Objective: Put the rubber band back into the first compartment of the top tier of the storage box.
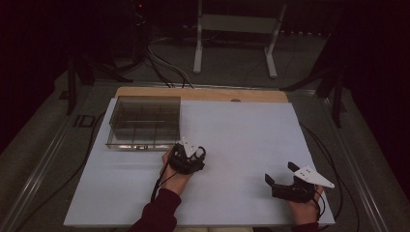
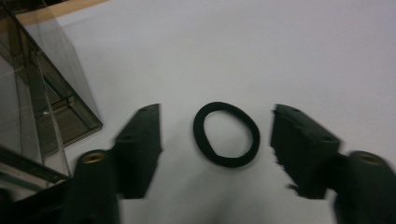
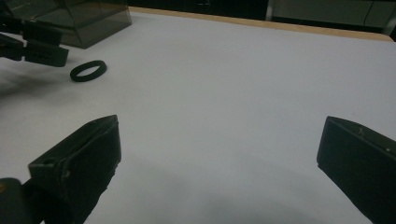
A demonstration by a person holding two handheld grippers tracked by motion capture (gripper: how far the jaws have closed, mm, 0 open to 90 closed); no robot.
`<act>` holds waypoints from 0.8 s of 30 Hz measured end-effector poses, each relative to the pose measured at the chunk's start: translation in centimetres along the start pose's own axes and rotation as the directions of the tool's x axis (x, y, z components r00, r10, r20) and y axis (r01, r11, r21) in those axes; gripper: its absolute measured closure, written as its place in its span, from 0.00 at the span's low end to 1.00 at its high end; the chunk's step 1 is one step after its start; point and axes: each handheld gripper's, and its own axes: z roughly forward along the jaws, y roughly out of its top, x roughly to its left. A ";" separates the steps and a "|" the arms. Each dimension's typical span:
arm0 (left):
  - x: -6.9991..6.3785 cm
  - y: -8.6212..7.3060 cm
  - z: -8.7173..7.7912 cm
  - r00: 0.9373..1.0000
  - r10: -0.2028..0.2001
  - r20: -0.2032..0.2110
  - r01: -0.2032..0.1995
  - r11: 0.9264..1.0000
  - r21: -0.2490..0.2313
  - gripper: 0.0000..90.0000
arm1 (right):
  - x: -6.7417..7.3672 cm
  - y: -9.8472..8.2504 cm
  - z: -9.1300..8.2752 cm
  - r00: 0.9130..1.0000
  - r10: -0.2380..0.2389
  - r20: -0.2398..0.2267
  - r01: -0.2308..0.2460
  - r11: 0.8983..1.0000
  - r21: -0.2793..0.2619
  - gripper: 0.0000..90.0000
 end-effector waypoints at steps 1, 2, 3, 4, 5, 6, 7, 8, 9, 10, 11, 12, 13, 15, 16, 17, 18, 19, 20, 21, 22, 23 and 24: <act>0.0 0.0 0.0 1.000 0.000 0.000 0.000 1.000 0.000 0.49 | 0.0 0.0 0.0 1.000 0.000 0.000 0.000 1.000 0.000 0.00; 0.1 0.0 0.2 1.000 -0.001 0.007 0.001 1.000 0.006 0.49 | 0.0 0.0 0.0 1.000 0.000 0.001 0.000 1.000 0.001 0.00; 0.2 -0.1 0.4 1.000 0.002 0.004 -0.002 1.000 0.016 0.54 | 0.0 0.0 0.0 1.000 0.001 0.002 -0.001 1.000 0.002 0.00; 0.3 -0.1 0.6 1.000 -0.001 0.009 0.000 1.000 0.027 0.57 | 0.0 0.0 0.0 1.000 0.001 0.002 -0.001 1.000 0.003 0.00; 0.3 -0.1 0.9 1.000 -0.005 0.013 0.004 0.999 0.039 0.60 | 0.0 0.0 0.0 1.000 0.001 0.003 -0.001 1.000 0.003 0.00; 0.3 -0.1 1.1 1.000 -0.003 0.014 0.002 0.999 0.049 0.62 | 0.0 0.0 0.0 1.000 0.002 0.003 -0.002 1.000 0.003 0.00; 0.3 -0.1 1.3 1.000 -0.004 0.017 0.003 0.998 0.056 0.63 | 0.0 0.0 0.0 1.000 0.003 0.003 -0.003 1.000 0.003 0.00; 0.4 -0.1 1.5 1.000 -0.004 0.024 0.003 0.998 0.063 0.64 | 0.0 0.0 0.0 1.000 0.003 0.003 -0.003 1.000 0.003 0.00; 0.3 -0.1 1.6 1.000 -0.007 0.024 0.005 0.998 0.067 0.64 | 0.0 0.0 0.0 1.000 0.003 0.005 -0.003 1.000 0.003 0.00; 0.3 -0.1 1.8 1.000 -0.010 0.022 0.008 0.997 0.075 0.65 | 0.0 0.0 0.0 1.000 0.004 0.005 -0.004 1.000 0.002 0.00; 0.3 -0.1 2.0 1.000 -0.014 0.022 0.012 0.996 0.086 0.67 | 0.0 0.0 0.0 1.000 0.004 0.005 -0.004 1.000 0.002 0.00; 0.4 -0.1 2.3 1.000 -0.019 0.022 0.017 0.995 0.103 0.69 | -0.1 0.0 0.0 1.000 0.004 0.005 -0.004 1.000 0.003 0.00; 0.4 -0.1 2.3 1.000 -0.019 0.022 0.017 0.995 0.103 0.70 | -0.1 0.0 0.0 1.000 0.004 0.005 -0.004 1.000 0.003 0.00; 0.5 -0.2 2.4 0.999 -0.031 0.028 0.028 0.994 0.108 0.71 | 0.0 0.0 0.0 1.000 0.006 0.006 -0.006 1.000 0.002 0.00; 0.5 -0.2 2.4 0.999 -0.033 0.032 0.029 0.993 0.110 0.73 | -0.1 0.0 0.0 1.000 0.007 0.006 -0.007 1.000 0.002 0.00; 0.5 -0.2 2.4 0.999 -0.036 0.037 0.031 0.993 0.114 0.74 | -0.1 0.0 0.0 1.000 0.007 0.005 -0.007 1.000 0.002 0.00; 0.4 -0.1 2.4 0.998 -0.041 0.041 0.036 0.993 0.114 0.79 | -0.1 0.0 0.0 1.000 0.007 0.007 -0.007 1.000 0.006 0.00; 0.3 -0.1 2.4 0.998 -0.041 0.044 0.035 0.993 0.116 0.79 | -0.1 0.0 0.0 1.000 0.007 0.007 -0.007 1.000 0.006 0.00; 0.3 -0.1 2.4 0.998 -0.042 0.050 0.036 0.992 0.120 0.82 | -0.1 0.0 0.0 1.000 0.007 0.007 -0.007 1.000 0.006 0.00; 0.3 0.0 2.4 0.998 -0.045 0.054 0.038 0.992 0.124 0.84 | -0.1 0.0 0.0 1.000 0.006 0.008 -0.006 1.000 0.006 0.00; 0.3 0.0 2.4 0.997 -0.051 0.061 0.043 0.991 0.125 0.86 | 0.0 0.0 0.0 1.000 0.006 0.007 -0.006 1.000 0.006 0.00; 0.4 0.0 2.4 0.996 -0.055 0.074 0.046 0.991 0.125 0.89 | 0.0 0.0 0.0 1.000 0.006 0.007 -0.006 1.000 0.007 0.00; 0.4 0.0 2.4 0.995 -0.059 0.084 0.048 0.991 0.126 0.92 | 0.0 0.0 0.0 1.000 0.005 0.008 -0.005 1.000 0.007 0.00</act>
